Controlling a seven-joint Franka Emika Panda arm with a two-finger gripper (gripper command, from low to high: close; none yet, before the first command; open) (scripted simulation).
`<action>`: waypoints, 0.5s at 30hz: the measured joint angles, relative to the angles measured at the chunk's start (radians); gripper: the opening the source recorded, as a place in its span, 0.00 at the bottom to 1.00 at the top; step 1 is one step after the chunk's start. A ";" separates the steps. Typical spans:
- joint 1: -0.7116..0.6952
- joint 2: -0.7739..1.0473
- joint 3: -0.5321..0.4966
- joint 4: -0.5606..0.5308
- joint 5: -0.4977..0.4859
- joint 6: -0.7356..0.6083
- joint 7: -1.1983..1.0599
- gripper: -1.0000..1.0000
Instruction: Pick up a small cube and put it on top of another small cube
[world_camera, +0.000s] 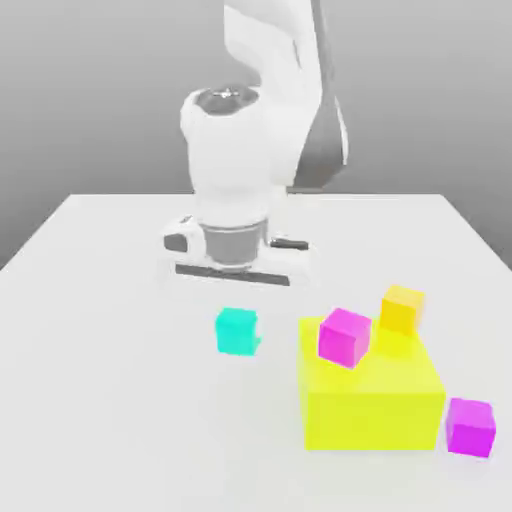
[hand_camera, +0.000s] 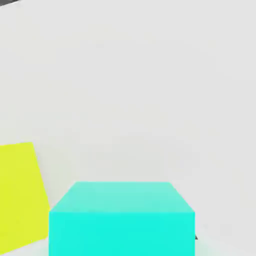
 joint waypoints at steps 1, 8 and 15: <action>0.036 -0.030 0.034 0.006 0.019 -0.036 0.035 0.00; 0.274 -0.207 0.262 0.041 0.147 -0.245 0.266 0.00; 0.275 -0.057 0.329 -0.012 0.166 -0.044 0.292 1.00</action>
